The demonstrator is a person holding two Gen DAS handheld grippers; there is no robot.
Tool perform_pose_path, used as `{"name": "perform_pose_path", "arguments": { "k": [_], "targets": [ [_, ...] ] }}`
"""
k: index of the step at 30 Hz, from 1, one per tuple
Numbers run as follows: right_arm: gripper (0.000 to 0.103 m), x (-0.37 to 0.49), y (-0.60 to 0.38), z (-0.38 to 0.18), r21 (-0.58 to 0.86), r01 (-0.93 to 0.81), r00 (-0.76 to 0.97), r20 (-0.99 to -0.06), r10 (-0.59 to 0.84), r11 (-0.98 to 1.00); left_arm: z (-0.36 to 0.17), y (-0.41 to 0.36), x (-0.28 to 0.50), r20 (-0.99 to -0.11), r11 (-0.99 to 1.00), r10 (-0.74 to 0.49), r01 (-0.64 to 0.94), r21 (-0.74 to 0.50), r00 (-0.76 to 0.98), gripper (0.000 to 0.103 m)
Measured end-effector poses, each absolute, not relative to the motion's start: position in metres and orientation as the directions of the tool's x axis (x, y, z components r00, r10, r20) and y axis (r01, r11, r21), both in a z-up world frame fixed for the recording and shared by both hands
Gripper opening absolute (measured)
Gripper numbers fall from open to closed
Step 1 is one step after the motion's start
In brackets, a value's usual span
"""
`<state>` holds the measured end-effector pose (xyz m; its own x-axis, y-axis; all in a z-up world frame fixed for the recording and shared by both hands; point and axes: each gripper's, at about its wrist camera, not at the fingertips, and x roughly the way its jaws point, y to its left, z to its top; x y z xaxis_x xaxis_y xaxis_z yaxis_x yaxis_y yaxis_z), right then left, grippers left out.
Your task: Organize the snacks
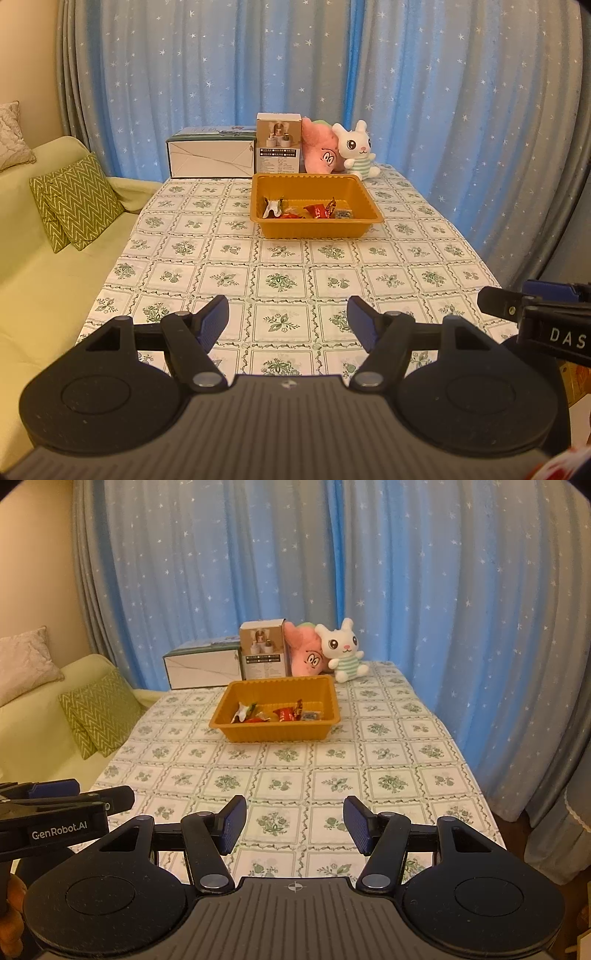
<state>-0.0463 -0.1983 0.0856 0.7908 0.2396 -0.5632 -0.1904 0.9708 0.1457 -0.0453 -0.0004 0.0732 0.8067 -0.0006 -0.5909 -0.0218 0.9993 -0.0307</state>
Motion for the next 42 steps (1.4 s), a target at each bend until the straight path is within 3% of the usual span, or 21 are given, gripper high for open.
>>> {"name": "perform_pose_path", "arguments": {
  "k": [42],
  "targets": [
    [0.058, -0.051, -0.188, 0.081, 0.152, -0.227, 0.768, -0.580, 0.272, 0.962, 0.069, -0.001, -0.051, -0.608, 0.999, -0.012, -0.014, -0.039, 0.794, 0.068]
  ]
}}
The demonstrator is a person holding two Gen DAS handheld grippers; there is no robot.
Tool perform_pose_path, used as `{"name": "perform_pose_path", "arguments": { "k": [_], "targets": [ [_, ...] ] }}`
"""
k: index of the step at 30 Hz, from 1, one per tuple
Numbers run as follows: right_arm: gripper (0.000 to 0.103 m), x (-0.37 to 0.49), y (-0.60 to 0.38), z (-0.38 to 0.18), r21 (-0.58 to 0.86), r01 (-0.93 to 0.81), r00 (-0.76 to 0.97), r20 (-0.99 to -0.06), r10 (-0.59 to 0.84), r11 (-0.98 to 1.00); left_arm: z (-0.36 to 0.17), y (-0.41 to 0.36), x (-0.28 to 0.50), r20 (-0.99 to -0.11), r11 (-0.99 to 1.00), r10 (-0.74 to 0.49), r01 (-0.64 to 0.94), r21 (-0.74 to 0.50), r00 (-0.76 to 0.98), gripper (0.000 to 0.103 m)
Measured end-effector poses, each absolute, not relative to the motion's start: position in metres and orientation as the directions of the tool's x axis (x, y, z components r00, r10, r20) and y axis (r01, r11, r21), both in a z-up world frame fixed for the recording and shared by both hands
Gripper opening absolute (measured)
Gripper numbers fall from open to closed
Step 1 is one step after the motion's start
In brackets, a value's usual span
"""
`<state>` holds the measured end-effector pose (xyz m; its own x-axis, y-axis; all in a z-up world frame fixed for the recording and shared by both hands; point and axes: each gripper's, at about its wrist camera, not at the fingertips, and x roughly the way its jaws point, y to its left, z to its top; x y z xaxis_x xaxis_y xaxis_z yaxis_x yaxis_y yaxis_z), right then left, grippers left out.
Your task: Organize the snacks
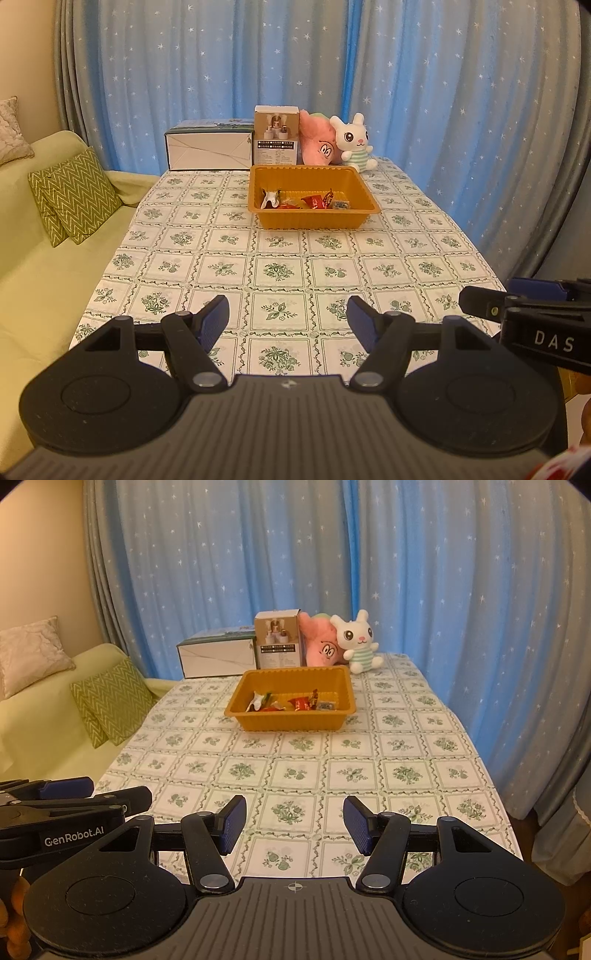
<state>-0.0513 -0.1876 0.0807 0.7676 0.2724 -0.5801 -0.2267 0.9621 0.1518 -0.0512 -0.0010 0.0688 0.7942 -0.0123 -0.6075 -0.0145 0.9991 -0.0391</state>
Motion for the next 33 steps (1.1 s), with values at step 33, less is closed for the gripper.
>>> {"name": "perform_pose_path", "arguments": {
  "k": [33],
  "targets": [
    [0.058, -0.0504, -0.1872, 0.0757, 0.168, -0.219, 0.760, -0.588, 0.276, 0.961, 0.0598, -0.0050, -0.0540, -0.617, 0.999, -0.022, -0.009, -0.047, 0.786, 0.068]
  ]
}}
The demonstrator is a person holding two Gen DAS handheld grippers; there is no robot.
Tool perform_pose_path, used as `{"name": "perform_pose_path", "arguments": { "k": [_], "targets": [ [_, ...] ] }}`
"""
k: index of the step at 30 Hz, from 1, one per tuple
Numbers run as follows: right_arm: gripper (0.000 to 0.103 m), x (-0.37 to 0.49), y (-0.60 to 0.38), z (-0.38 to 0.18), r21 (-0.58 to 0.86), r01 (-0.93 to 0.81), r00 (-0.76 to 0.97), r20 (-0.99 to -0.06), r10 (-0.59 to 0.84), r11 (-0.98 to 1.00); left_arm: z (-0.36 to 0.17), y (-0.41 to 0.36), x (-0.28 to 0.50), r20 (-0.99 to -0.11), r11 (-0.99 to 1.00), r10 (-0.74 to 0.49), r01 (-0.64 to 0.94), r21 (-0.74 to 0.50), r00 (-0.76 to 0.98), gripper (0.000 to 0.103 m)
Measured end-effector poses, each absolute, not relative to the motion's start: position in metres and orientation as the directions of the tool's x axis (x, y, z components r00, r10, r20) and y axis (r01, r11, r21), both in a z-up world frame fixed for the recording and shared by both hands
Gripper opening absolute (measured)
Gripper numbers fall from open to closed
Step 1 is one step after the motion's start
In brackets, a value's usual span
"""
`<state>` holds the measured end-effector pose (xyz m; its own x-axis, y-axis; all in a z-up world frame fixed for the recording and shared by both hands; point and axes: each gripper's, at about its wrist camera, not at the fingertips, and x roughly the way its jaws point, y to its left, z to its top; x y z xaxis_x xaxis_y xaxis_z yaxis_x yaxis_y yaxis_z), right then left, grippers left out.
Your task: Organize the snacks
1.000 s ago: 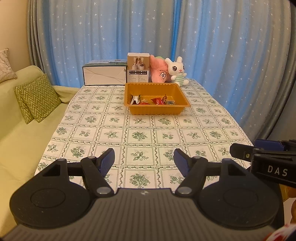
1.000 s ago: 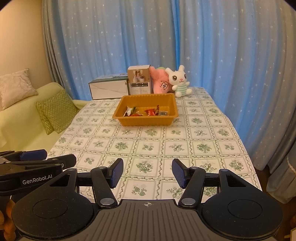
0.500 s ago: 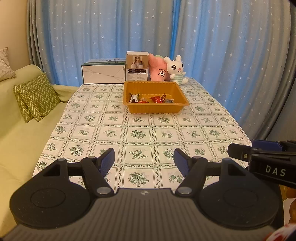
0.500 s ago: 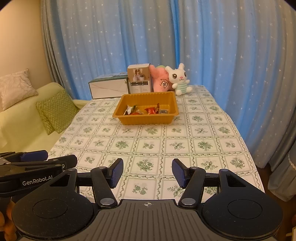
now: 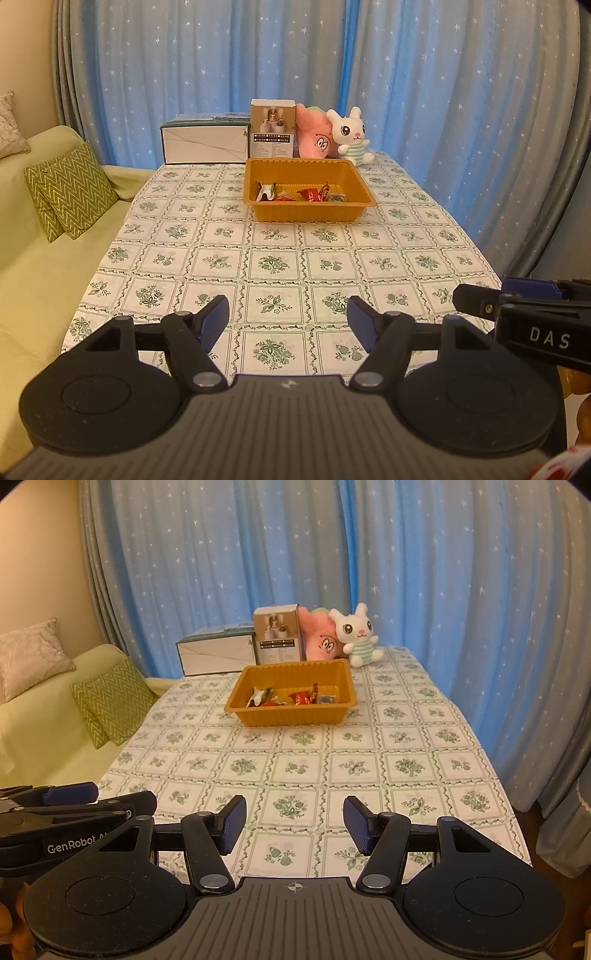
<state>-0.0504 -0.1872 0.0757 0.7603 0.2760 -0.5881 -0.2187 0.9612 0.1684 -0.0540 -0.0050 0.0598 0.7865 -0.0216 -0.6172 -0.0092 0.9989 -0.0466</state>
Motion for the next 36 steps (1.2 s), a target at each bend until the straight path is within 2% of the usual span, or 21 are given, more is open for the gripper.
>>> {"name": "perform_pose_path", "arguments": {
  "k": [36],
  "targets": [
    [0.058, -0.0544, -0.1838, 0.0699, 0.174, -0.215, 0.755, -0.595, 0.277, 0.961, 0.0564, -0.0062, -0.0541, -0.623, 0.999, -0.023, -0.010, -0.049, 0.782, 0.068]
  ]
}}
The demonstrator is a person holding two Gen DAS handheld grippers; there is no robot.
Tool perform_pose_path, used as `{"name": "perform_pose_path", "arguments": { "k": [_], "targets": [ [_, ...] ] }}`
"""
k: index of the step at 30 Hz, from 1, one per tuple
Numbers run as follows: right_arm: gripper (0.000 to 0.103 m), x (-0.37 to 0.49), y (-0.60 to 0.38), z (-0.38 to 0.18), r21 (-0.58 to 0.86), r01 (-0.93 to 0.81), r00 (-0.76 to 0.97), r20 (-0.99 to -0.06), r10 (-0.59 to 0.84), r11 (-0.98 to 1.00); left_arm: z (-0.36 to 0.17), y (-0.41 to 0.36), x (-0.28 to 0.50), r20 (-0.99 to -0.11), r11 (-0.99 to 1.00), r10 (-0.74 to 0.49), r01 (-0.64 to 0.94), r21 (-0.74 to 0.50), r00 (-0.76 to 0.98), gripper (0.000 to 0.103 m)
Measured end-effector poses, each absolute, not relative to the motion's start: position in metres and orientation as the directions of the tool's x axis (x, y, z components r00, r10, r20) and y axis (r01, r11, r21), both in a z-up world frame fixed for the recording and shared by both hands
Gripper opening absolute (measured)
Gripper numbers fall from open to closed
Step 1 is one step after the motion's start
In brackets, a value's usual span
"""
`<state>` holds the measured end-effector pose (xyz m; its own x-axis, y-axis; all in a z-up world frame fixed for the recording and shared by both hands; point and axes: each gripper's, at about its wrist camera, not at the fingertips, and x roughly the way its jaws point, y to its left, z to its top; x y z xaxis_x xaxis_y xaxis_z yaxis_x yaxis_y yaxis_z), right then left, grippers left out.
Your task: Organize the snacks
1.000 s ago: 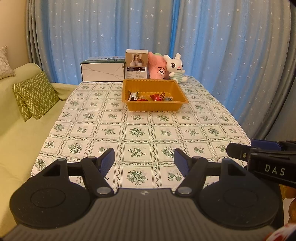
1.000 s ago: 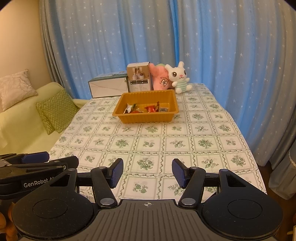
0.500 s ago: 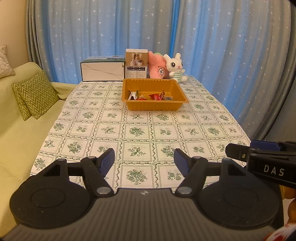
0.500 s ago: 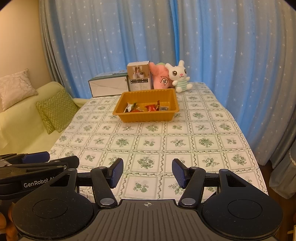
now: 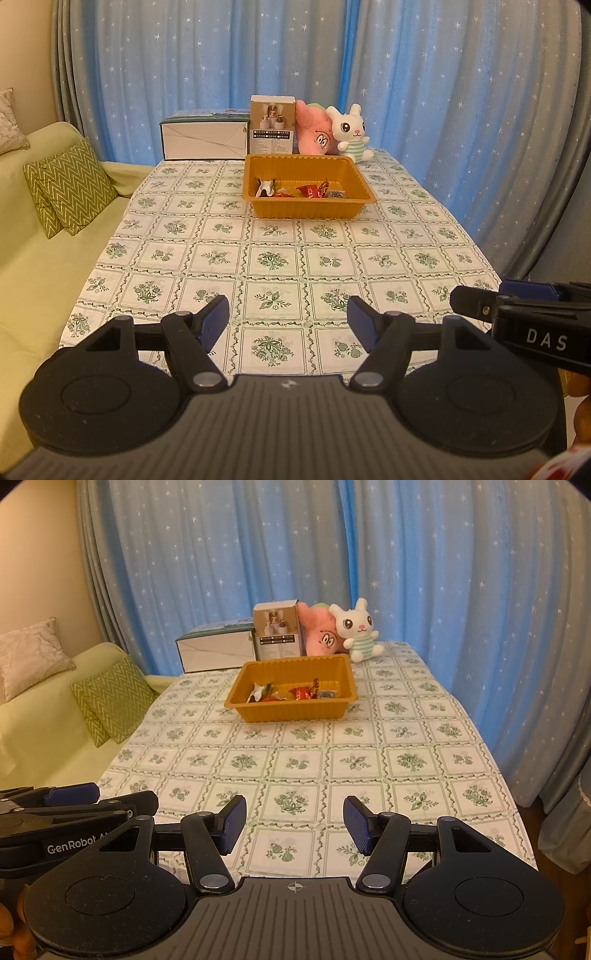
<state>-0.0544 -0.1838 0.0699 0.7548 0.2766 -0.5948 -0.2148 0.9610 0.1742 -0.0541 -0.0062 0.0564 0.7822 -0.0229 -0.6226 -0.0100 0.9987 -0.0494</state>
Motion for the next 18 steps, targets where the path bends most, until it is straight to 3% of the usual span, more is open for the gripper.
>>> {"name": "perform_pose_path", "arguments": {
  "k": [18],
  "targets": [
    [0.058, -0.0536, -0.1848, 0.0696, 0.178, -0.214, 0.752, -0.598, 0.278, 0.961, 0.0542, -0.0013, -0.0541, -0.621, 0.997, -0.039, -0.015, -0.081, 0.783, 0.068]
  ]
}}
